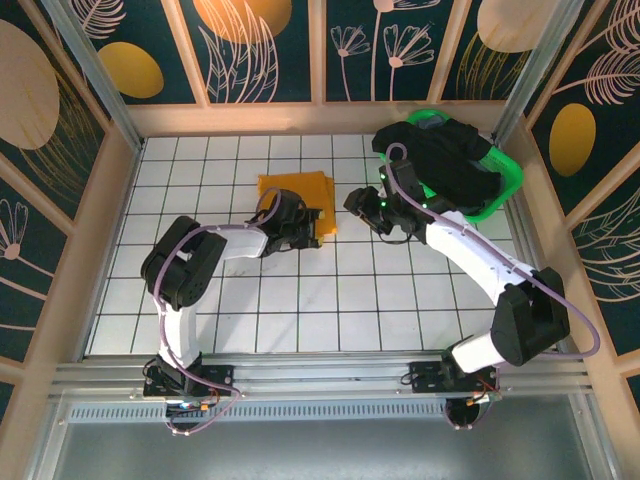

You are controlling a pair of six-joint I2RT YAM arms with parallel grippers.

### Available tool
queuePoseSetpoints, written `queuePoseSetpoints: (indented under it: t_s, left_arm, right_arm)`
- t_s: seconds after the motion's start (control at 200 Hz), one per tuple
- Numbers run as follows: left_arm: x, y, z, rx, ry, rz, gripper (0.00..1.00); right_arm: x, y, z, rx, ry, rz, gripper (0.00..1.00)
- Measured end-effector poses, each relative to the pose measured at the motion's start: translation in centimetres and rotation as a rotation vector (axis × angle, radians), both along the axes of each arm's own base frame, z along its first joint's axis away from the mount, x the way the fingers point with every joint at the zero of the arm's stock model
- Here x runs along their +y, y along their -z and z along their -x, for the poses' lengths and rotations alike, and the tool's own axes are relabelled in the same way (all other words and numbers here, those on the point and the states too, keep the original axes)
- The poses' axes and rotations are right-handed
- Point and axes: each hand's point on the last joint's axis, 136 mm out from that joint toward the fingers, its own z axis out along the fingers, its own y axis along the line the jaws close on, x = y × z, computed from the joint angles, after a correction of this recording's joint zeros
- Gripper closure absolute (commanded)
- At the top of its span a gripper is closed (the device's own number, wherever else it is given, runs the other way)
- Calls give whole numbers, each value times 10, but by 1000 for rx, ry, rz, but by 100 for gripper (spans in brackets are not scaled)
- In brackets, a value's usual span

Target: Fold and stack the t-shirts

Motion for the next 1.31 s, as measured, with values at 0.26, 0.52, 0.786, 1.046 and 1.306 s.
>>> queuePoseSetpoints:
  t_s: [0.26, 0.52, 0.786, 1.046, 1.306]
  left_arm:
    - [15, 13, -26, -23, -57, -7, 100]
    - [125, 15, -82, -99, -198, -84, 100]
    - [274, 11, -147, -281, -93, -315, 100]
    - [353, 17, -142, -307, 18, -462, 100]
    - [354, 6, -142, -339, 89, -521, 1]
  right_arm:
    - [-4, -1, -3, 7, 25, -11, 49]
    - [-7, -1, -6, 9, 36, -14, 50]
    - [-6, -1, -7, 7, 31, -21, 50]
    - [4, -13, -18, -26, 0, -55, 51]
    - [23, -40, -26, -129, -77, -147, 32]
